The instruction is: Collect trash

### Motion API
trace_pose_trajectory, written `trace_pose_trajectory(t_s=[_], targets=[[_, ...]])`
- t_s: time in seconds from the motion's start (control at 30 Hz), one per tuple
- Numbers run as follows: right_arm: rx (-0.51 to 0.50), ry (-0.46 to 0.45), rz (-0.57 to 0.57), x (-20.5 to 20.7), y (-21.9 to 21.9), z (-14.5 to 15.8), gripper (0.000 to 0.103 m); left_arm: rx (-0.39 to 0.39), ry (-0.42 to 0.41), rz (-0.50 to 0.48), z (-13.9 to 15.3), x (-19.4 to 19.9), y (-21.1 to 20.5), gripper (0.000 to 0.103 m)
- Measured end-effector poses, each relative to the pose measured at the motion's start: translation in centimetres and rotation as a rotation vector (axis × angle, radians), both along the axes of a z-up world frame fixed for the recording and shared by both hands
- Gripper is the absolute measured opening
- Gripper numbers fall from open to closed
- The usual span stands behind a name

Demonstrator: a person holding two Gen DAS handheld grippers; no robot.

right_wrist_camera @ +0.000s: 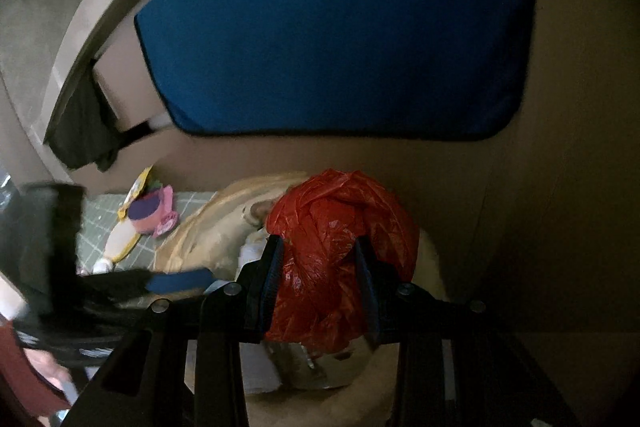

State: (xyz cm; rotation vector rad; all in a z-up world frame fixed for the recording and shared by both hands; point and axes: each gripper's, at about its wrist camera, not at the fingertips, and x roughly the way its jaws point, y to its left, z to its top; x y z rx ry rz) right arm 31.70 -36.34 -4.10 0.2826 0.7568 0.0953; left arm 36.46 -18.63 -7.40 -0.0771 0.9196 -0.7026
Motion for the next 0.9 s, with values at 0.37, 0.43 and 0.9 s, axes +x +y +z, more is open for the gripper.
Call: trace_pose_trajectory(t_s=[0.37,0.43,0.9], targets=[[-0.002,0.146,0.048,1.8,3.0,-4.7,0.034,0.008,-0.16,0.287,3.1,-2.3,8.6,0.05],[0.006,0.168,0.04,1.8,3.0,-5.4,0.034,0.022,-0.161,0.312,3.1,-2.6,9.6,0.05],[-0.086,0.078,-0.057,-1.2,3.6,-2.1,0.06,0.021,-0.185,0.351,3.5,-5.2,12.2,0.05]])
